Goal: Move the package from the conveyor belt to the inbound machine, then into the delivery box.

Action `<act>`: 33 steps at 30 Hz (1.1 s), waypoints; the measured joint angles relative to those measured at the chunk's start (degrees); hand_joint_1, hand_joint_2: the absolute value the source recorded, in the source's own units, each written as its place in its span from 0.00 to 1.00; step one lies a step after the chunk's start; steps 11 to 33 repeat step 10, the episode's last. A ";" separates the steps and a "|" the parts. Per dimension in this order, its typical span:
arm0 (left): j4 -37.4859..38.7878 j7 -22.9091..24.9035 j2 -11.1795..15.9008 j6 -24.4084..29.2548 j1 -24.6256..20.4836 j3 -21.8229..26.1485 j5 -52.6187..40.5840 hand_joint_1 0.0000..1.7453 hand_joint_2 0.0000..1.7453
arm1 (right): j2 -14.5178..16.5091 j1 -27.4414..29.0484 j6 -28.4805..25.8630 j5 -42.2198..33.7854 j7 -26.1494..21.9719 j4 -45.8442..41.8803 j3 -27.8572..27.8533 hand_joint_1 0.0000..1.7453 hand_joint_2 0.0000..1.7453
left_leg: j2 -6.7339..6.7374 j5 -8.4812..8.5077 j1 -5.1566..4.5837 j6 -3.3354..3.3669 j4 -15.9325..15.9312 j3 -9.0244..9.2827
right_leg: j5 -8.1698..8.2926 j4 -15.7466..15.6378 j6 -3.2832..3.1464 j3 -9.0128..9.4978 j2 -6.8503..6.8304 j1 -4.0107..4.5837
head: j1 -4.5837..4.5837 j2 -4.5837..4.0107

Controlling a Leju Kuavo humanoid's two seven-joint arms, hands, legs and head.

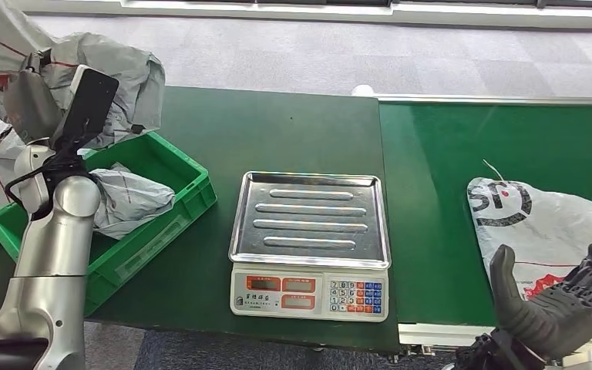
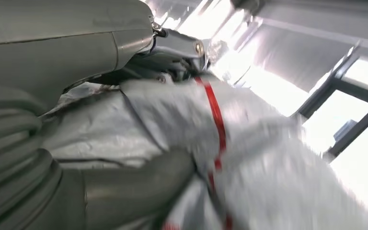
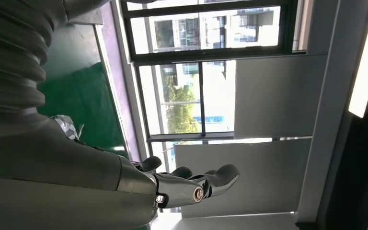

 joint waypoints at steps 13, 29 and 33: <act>3.61 0.20 0.60 -2.03 -0.04 -0.01 0.11 0.00 1.00 | -0.43 1.29 0.00 0.17 0.00 0.19 0.02 0.00 1.00 | 0.03 0.00 0.01 -0.01 -0.01 -0.04 | 0.04 0.01 -0.07 -0.08 0.02 0.02 | 0.00 0.00; 3.61 0.20 0.60 -2.03 -0.04 -0.01 0.11 0.00 1.00 | -0.43 1.29 0.00 0.17 0.00 0.19 0.02 0.00 1.00 | 0.03 0.00 0.01 -0.01 -0.01 -0.04 | 0.04 0.01 -0.07 -0.08 0.02 0.02 | 0.00 0.00; 3.61 0.20 0.60 -2.03 -0.04 -0.01 0.11 0.00 1.00 | -0.43 1.29 0.00 0.17 0.00 0.19 0.02 0.00 1.00 | 0.03 0.00 0.01 -0.01 -0.01 -0.04 | 0.04 0.01 -0.07 -0.08 0.02 0.02 | 0.00 0.00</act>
